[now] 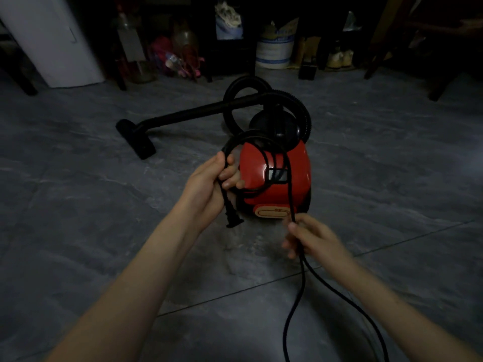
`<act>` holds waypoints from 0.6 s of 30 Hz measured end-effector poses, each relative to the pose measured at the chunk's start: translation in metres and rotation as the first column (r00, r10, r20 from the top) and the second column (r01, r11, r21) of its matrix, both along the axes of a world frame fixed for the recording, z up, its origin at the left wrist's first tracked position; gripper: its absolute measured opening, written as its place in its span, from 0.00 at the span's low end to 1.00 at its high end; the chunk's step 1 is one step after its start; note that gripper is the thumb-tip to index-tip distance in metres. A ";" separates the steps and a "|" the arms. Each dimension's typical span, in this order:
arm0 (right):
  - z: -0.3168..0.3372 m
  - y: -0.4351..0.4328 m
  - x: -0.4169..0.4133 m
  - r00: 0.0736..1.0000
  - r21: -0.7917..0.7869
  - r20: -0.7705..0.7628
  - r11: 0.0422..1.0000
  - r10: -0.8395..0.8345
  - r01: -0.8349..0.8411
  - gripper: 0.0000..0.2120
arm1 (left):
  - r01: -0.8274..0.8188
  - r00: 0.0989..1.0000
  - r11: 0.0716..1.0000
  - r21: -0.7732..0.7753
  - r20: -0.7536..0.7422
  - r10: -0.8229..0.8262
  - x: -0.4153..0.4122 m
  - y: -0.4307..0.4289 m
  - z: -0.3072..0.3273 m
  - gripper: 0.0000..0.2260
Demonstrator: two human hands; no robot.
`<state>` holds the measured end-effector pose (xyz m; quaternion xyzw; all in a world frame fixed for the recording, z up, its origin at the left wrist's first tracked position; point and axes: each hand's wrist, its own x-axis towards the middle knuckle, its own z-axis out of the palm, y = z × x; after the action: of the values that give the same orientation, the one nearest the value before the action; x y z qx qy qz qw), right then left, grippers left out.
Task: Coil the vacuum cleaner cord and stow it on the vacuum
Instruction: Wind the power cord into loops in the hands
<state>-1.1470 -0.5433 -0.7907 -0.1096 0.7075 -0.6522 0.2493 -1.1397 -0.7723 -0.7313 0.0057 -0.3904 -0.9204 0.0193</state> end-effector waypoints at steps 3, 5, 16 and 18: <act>-0.016 0.009 0.003 0.998 0.014 0.057 0.999 -0.033 0.032 0.14 | -0.131 0.991 0.991 0.035 0.040 0.129 -0.005 -0.015 0.003 0.13; -0.024 0.016 0.002 0.992 0.012 0.081 0.995 -0.096 0.095 0.13 | -0.218 0.974 0.975 0.052 0.074 0.214 -0.007 -0.023 0.001 0.14; 0.018 -0.004 0.000 0.669 0.748 -0.570 0.638 0.476 0.184 0.10 | -0.339 0.927 0.904 -0.260 0.069 0.368 -0.013 0.002 -0.016 0.14; 0.027 -0.011 0.004 0.591 0.788 -0.563 0.591 0.578 0.174 0.12 | -0.297 0.942 0.881 -0.369 0.036 0.333 -0.010 0.009 -0.018 0.13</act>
<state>-1.1429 -0.5539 -0.7640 -0.3516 0.9280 -0.1219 0.0197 -1.1494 -0.7632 -0.7497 0.1106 -0.5458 -0.8169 0.1501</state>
